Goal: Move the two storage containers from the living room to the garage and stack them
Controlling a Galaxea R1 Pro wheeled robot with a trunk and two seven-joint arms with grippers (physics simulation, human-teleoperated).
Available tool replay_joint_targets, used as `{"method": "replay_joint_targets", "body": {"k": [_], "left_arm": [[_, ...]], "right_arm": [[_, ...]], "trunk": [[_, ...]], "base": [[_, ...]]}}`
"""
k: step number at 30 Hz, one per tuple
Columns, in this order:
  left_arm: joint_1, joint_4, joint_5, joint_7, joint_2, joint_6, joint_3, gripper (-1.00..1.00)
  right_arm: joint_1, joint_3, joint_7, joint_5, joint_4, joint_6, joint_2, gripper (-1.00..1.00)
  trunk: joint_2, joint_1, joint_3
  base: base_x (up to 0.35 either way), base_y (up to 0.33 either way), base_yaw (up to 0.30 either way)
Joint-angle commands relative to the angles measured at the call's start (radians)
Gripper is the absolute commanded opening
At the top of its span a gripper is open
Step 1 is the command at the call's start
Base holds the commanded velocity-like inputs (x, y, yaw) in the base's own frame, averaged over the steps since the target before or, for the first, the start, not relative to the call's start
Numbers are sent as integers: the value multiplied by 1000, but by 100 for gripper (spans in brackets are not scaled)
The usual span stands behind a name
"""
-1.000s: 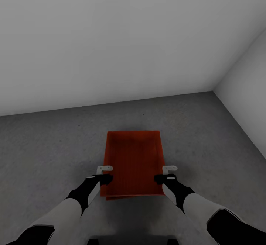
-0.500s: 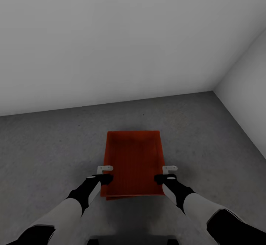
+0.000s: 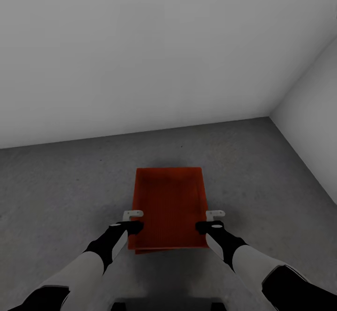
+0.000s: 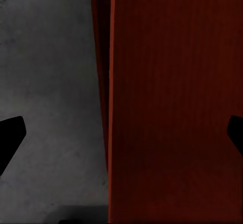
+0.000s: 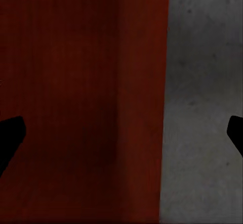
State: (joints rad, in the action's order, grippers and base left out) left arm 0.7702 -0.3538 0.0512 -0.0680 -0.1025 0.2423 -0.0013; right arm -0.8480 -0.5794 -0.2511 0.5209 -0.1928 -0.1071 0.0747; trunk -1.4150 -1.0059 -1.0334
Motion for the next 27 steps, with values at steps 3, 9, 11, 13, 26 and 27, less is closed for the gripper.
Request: {"method": "replay_joint_targets", "body": {"k": [3, 9, 11, 13, 26, 27], "left_arm": [[0, -2, 6, -4, 0, 6, 1, 100], [0, -2, 7, -4, 0, 9, 3, 100], [0, -2, 7, -4, 0, 9, 3, 100], [0, -2, 7, -4, 0, 9, 3, 100], [0, -2, 7, -4, 0, 9, 0, 100], [0, -2, 7, -4, 0, 9, 1, 100]], "right_arm": [[0, -8, -7, 5, -2, -6, 0, 100], [0, -9, -8, 5, -2, -6, 0, 100], [0, -9, -8, 5, -2, -6, 0, 100], [0, -9, -11, 5, -2, -6, 0, 100], [0, -8, -14, 7, -4, -5, -3, 100], [0, -8, -14, 7, -4, -5, -3, 100]], "trunk": [[21, 12, 9], [63, 35, 28], [77, 42, 34], [91, 50, 40], [182, 100, 81], [189, 104, 84]], "base": [[0, 0, 0], [0, 0, 0], [0, 0, 0], [0, 0, 0], [0, 0, 0], [0, 0, 0]]}}
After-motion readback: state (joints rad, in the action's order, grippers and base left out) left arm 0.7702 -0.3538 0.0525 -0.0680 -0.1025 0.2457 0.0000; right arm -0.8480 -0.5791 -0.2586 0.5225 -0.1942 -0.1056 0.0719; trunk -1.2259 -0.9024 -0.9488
